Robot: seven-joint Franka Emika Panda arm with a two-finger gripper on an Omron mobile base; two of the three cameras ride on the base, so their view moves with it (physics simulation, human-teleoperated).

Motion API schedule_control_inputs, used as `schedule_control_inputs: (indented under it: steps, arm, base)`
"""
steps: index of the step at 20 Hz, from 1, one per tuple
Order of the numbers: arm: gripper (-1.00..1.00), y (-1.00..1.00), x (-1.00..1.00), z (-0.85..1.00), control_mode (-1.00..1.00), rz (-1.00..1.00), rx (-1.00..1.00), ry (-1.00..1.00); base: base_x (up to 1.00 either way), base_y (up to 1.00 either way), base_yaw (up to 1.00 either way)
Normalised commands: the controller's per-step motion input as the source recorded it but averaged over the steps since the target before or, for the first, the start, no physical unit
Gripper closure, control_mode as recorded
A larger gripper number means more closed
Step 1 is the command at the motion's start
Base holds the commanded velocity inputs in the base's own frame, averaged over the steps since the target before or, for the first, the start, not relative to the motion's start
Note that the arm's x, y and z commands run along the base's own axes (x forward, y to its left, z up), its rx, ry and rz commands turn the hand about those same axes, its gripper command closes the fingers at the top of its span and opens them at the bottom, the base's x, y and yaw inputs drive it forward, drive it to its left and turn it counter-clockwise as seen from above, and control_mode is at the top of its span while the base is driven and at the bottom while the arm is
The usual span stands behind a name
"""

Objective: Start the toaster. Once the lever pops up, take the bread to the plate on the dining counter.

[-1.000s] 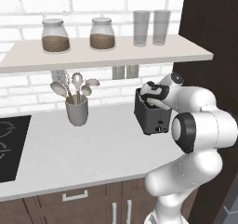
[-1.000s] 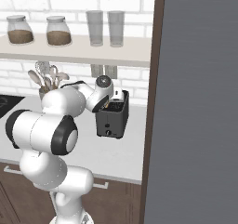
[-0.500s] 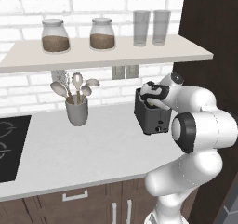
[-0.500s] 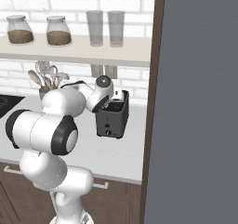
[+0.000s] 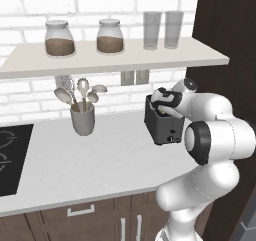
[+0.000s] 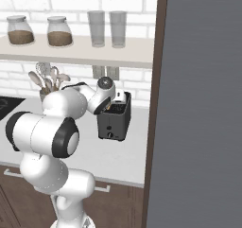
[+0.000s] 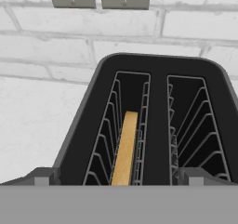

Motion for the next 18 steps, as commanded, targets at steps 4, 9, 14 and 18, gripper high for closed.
schedule_control_inputs:
  steps: [4,9,14,18]
  arm:
    - [-1.00,0.00,0.00,0.00,-1.00,0.00,0.00,0.00]
    - [-1.00,0.00,0.00,0.00,-1.00,0.00,0.00,0.00]
    - [-1.00,0.00,0.00,0.00,-1.00,0.00,0.00,0.00]
    - [-1.00,0.00,0.00,0.00,-1.00,0.00,0.00,0.00]
  base:
    - [0.00,0.00,0.00]
    - [0.00,0.00,0.00]
    - [0.00,0.00,0.00]
    - [0.00,0.00,0.00]
